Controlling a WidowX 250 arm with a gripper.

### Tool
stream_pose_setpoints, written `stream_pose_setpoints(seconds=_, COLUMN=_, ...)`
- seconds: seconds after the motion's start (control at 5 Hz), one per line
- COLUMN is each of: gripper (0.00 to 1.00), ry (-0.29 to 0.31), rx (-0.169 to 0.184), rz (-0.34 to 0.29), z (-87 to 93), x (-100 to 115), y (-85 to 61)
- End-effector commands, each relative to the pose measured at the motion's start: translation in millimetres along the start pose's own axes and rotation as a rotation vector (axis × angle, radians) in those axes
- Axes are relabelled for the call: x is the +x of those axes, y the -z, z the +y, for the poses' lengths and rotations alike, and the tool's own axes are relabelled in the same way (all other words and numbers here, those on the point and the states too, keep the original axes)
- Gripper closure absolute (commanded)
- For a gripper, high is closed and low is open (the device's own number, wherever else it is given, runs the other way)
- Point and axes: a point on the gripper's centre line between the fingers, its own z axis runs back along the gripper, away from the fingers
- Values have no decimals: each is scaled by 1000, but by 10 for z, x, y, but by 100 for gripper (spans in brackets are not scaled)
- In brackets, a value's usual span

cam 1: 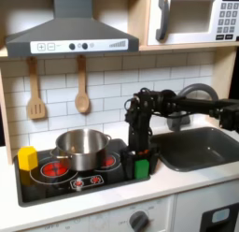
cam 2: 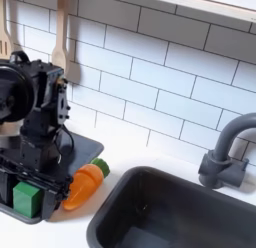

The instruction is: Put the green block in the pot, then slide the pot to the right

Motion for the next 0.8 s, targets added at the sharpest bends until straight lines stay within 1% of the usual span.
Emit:
stream_pose_setpoints(seconds=0.0, gripper=100, ry=8, rx=-8, rz=-6, z=-17, x=-25, y=-14)
stream_pose_setpoints(seconds=0.2, gripper=100, ry=23, rx=-4, rz=-42, z=-19, x=9, y=-115)
stream_pose_setpoints(seconds=0.4, gripper=100, ry=25, rx=-7, rz=-58, z=5, x=36, y=-187)
stream_pose_setpoints(seconds=0.6, gripper=100, ry=24, rx=-25, rz=-48, z=-15, x=9, y=-228)
